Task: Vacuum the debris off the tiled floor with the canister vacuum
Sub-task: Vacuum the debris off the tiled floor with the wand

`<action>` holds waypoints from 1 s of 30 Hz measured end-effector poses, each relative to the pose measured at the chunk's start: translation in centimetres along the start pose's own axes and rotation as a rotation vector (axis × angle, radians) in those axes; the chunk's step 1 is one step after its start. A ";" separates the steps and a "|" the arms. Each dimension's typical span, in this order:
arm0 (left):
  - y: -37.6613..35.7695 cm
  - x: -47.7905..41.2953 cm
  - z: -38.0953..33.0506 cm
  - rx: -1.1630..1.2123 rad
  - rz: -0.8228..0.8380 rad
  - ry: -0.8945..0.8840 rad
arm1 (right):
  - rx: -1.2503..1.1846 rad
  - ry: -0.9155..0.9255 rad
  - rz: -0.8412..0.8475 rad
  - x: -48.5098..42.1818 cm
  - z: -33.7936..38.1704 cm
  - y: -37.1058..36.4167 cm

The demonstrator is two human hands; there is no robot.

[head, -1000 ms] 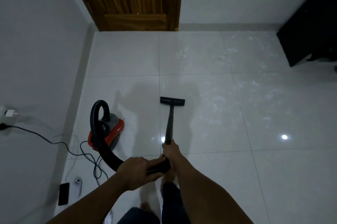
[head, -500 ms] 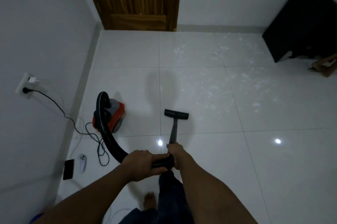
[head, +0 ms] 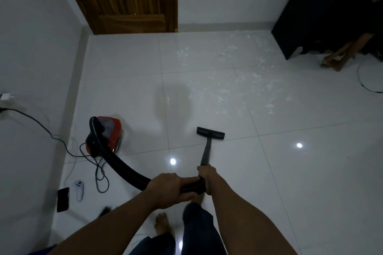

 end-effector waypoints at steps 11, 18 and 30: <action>2.5 -9.3 -0.5 0.112 -0.017 0.066 | 0.098 0.068 0.067 -5.3 7.1 5.6; 5.9 -15.2 0.7 0.132 -0.046 0.144 | 0.219 0.124 0.110 -8.0 14.2 8.3; 10.7 -21.2 6.1 0.172 -0.112 0.150 | 0.258 0.127 0.111 -12.5 23.4 8.1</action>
Point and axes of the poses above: each hand's wrist, its own x-axis away from the middle knuckle, its own y-axis out of the back of the hand, z = x × y, the point moved 6 cm from there along -x, towards the middle knuckle, and after that the axes turned 5 degrees about -y, right-handed, at the moved point
